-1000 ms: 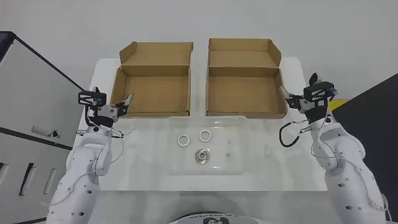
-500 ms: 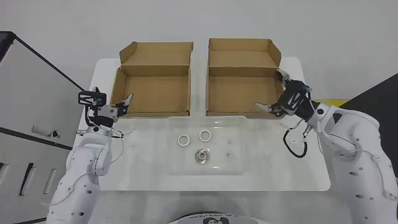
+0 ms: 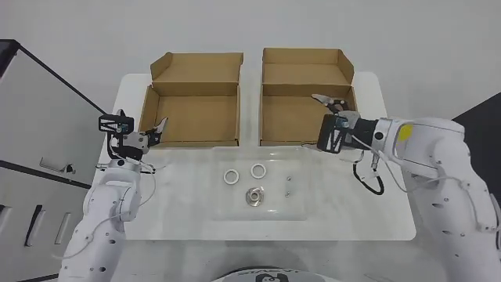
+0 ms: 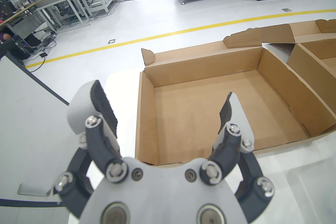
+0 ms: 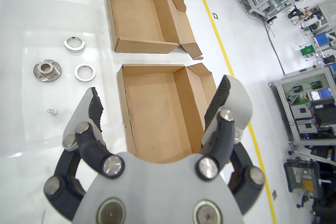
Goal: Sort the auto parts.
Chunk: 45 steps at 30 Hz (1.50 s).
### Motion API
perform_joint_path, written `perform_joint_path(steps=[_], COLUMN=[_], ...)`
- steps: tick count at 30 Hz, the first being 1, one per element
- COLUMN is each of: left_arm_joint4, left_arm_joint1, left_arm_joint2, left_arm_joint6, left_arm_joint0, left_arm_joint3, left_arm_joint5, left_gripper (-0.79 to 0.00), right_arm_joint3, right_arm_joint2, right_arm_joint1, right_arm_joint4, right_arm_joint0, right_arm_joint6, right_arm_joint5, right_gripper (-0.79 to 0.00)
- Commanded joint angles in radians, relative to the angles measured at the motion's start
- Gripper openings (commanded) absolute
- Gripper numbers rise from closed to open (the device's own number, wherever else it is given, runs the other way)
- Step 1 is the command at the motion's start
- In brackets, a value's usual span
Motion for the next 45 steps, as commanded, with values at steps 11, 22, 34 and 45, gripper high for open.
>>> perform_joint_path(steps=[11, 22, 34, 45], left_arm_joint4=[0.000, 0.000, 0.000, 0.000], left_arm_joint1=[0.000, 0.000, 0.000, 0.000], left_arm_joint2=[0.000, 0.000, 0.000, 0.000], left_arm_joint6=[0.000, 0.000, 0.000, 0.000], left_arm_joint0=[0.000, 0.000, 0.000, 0.000], left_arm_joint3=[0.000, 0.000, 0.000, 0.000], left_arm_joint5=[0.000, 0.000, 0.000, 0.000], left_gripper=[0.000, 0.000, 0.000, 0.000], right_arm_joint3=[-0.003, 0.000, 0.019, 0.031], right_arm_joint2=[-0.196, -0.378, -0.666, -0.889], right_arm_joint1=[0.093, 0.156, 0.217, 0.251], right_arm_joint4=[0.157, 0.161, 0.108, 0.139], right_arm_joint0=[0.143, 0.264, 0.483, 0.693], right_arm_joint6=[0.246, 0.319, 0.319, 0.319], right_arm_joint5=[0.000, 0.000, 0.000, 0.000], right_gripper=[0.000, 0.000, 0.000, 0.000])
